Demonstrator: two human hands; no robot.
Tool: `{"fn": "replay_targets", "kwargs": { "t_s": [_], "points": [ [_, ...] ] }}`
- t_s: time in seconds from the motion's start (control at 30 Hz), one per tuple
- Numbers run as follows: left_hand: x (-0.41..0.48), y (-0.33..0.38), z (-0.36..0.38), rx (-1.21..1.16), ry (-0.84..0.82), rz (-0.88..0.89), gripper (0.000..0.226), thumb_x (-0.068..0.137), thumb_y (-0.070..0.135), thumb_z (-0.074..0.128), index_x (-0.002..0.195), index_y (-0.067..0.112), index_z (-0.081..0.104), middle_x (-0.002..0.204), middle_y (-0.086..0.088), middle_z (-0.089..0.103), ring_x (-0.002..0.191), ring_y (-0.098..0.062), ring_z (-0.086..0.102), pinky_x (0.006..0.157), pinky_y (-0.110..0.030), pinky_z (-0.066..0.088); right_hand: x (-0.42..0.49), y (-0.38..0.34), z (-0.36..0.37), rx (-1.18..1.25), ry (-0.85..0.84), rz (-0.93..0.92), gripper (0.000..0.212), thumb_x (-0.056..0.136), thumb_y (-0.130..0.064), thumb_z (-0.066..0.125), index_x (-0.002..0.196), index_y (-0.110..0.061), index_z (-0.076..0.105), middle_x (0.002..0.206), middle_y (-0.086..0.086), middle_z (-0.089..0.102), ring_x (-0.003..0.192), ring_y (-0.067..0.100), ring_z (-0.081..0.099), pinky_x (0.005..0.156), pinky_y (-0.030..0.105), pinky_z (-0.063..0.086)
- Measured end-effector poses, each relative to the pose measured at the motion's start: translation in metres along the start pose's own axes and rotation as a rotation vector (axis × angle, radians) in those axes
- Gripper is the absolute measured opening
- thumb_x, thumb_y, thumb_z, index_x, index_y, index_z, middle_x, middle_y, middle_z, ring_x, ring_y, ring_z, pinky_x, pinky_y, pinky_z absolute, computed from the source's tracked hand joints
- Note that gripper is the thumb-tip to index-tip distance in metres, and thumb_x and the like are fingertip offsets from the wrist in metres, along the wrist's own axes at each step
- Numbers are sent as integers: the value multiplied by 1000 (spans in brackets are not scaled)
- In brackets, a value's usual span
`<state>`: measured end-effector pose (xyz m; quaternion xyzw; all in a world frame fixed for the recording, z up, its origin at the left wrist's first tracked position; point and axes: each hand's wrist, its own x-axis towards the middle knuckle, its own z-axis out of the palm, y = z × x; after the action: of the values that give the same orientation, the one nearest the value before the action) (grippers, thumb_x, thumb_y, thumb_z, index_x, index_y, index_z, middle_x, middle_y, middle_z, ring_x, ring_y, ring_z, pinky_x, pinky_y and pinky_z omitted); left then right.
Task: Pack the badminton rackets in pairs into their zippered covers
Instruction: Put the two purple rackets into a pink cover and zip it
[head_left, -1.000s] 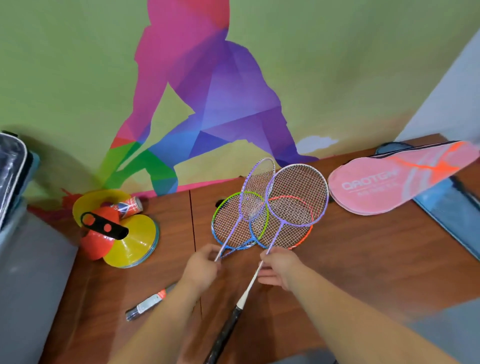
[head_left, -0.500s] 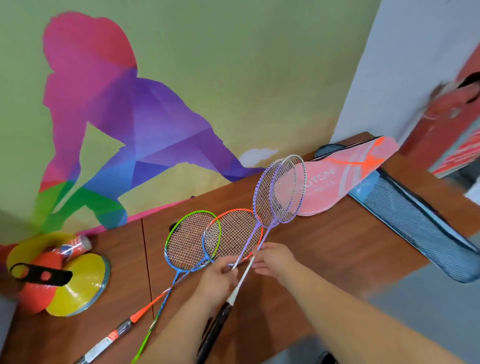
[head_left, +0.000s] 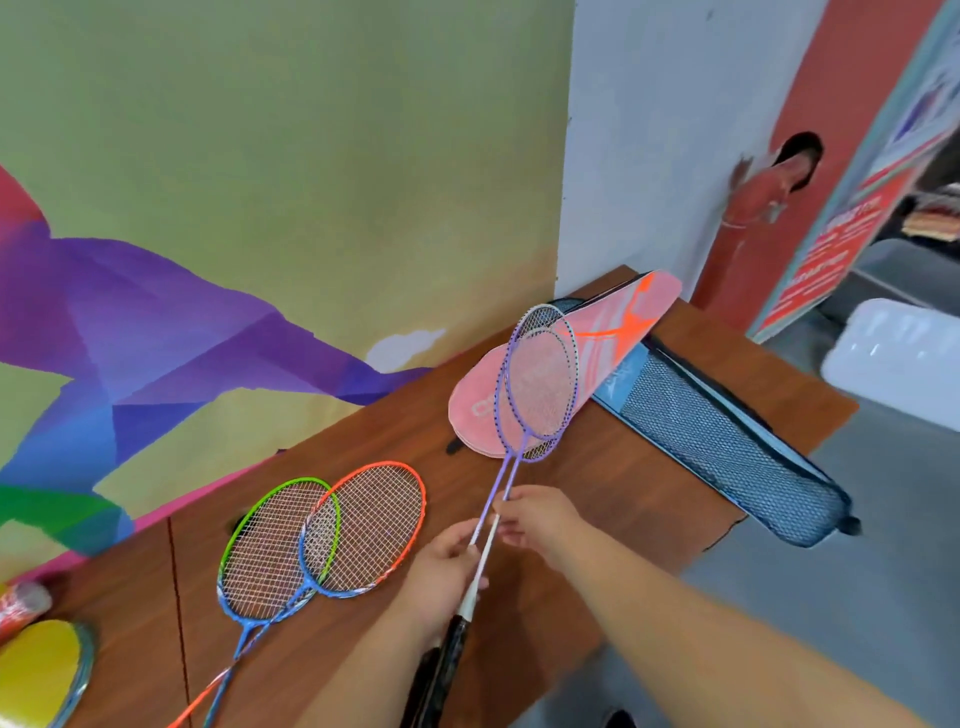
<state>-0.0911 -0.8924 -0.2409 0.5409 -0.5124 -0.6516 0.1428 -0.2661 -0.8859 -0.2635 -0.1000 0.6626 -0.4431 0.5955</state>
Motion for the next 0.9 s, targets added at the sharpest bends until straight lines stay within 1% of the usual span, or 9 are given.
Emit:
{"fn": "replay_targets", "kwargs": {
  "t_s": [0.13, 0.2, 0.3, 0.37, 0.43, 0.6, 0.73, 0.8, 0.9],
  "points": [
    [18, 19, 34, -40, 10, -3, 39, 98, -2, 58, 114, 28, 78, 81, -4, 73, 62, -17, 60, 53, -26, 48, 5, -14, -36, 17, 10, -4, 11, 96, -1, 72, 104, -9, 73, 92, 19, 74, 68, 20, 67, 61, 29, 58],
    [28, 27, 51, -6, 42, 32, 30, 97, 1, 61, 116, 20, 73, 82, -1, 76, 64, -14, 68, 57, -26, 53, 8, -20, -55, 32, 18, -9, 11, 96, -1, 71, 102, -10, 72, 92, 18, 74, 67, 19, 66, 60, 29, 57],
    [38, 36, 76, -14, 24, 53, 22, 94, 6, 68, 116, 9, 71, 96, -19, 78, 71, -24, 72, 69, -34, 56, 12, -26, -80, 47, 27, -26, 11, 96, 1, 69, 98, -9, 73, 93, 19, 74, 66, 20, 68, 56, 27, 56],
    [45, 40, 95, -23, 29, 60, 16, 94, 4, 69, 110, 7, 71, 94, -22, 77, 68, -25, 70, 66, -33, 55, 16, -30, -97, 76, 43, -20, 12, 95, 1, 69, 96, -11, 73, 90, 16, 75, 67, 20, 69, 58, 27, 57],
    [50, 43, 113, -46, 32, 66, 13, 94, 0, 68, 106, 4, 72, 86, -18, 76, 65, -21, 68, 60, -29, 56, 18, -33, -114, 103, 52, -10, 13, 94, 1, 70, 97, -11, 74, 88, 14, 77, 68, 19, 71, 60, 28, 57],
    [60, 50, 150, 29, 43, 52, 11, 96, 3, 66, 97, 5, 77, 74, -12, 75, 59, -15, 65, 55, -22, 54, 21, -40, -149, 158, 63, 39, 17, 94, 1, 69, 99, -15, 74, 81, 7, 76, 63, 15, 69, 59, 26, 52],
    [69, 52, 173, 81, 53, 55, 16, 99, 7, 63, 93, 5, 76, 73, -17, 74, 64, -22, 66, 60, -27, 55, 22, -44, -173, 185, 61, 63, 20, 93, 0, 71, 104, -16, 75, 87, 8, 76, 70, 16, 69, 63, 28, 53],
    [70, 53, 185, 79, 37, 69, 15, 101, 8, 60, 95, 6, 74, 77, -19, 74, 63, -25, 67, 59, -30, 56, 23, -44, -184, 204, 55, 65, 20, 94, 0, 71, 105, -16, 76, 85, 6, 76, 71, 16, 69, 66, 29, 54],
    [70, 55, 205, 17, -11, 48, 15, 107, 15, 52, 106, 8, 66, 74, -18, 67, 57, -29, 66, 49, -32, 55, 25, -43, -199, 224, 43, 47, 24, 94, -1, 70, 112, -14, 78, 92, 6, 79, 77, 17, 70, 69, 29, 55]
  ]
}}
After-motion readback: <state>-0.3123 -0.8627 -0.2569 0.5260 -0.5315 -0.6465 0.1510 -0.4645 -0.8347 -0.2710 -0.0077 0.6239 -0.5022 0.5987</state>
